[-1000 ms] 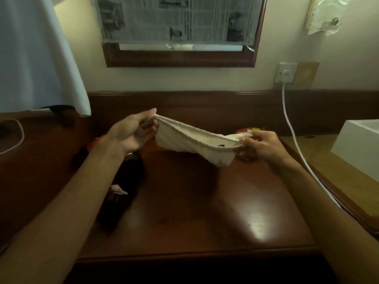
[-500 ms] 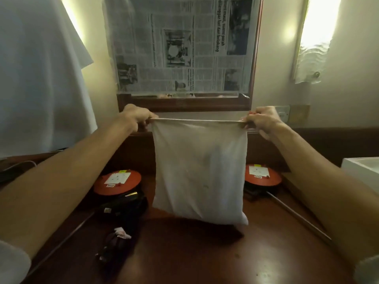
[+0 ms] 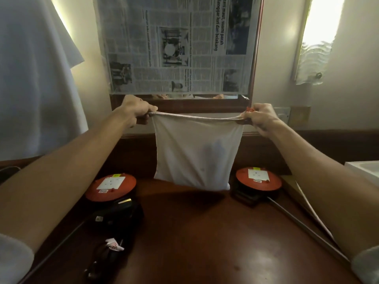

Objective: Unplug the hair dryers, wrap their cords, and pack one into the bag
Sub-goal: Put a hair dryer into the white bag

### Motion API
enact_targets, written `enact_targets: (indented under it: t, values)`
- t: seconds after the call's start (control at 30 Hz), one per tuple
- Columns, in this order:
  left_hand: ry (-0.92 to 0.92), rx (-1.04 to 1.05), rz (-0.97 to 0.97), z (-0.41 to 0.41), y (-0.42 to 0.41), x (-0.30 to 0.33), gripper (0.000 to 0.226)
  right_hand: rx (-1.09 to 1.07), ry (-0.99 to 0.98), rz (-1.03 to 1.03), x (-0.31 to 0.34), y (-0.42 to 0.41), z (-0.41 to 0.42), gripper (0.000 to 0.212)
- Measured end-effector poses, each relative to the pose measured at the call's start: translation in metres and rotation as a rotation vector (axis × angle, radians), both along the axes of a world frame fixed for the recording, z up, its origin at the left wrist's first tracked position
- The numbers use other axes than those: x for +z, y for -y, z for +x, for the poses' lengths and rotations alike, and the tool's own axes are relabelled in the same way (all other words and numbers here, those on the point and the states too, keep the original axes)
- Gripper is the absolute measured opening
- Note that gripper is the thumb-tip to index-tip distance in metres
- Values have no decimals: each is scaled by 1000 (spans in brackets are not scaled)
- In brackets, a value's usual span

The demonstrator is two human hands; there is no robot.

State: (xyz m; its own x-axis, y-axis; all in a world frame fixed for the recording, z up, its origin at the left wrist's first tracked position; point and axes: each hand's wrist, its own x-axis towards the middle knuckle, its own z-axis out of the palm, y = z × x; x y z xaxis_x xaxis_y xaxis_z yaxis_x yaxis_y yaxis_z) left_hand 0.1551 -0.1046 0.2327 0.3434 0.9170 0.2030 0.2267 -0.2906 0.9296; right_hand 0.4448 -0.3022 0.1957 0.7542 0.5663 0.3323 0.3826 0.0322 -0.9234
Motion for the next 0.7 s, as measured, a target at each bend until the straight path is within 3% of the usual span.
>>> enact_targets:
  t: [0.23, 0.37, 0.63, 0.7]
  values:
    - [-83, -50, 27, -26, -2, -89, 28, 82, 54, -15, -60, 34, -25, 14]
    - [-113, -150, 2, -54, 24, -124, 22, 164, 36, -44, -86, 83, -58, 20]
    - [-405, -368, 11, -114, 94, -211, 21, 263, 142, -378, -166, 160, -101, 8]
    - [-581, -400, 18, -119, 104, -228, 22, 312, 174, -503, -184, 168, -103, 9]
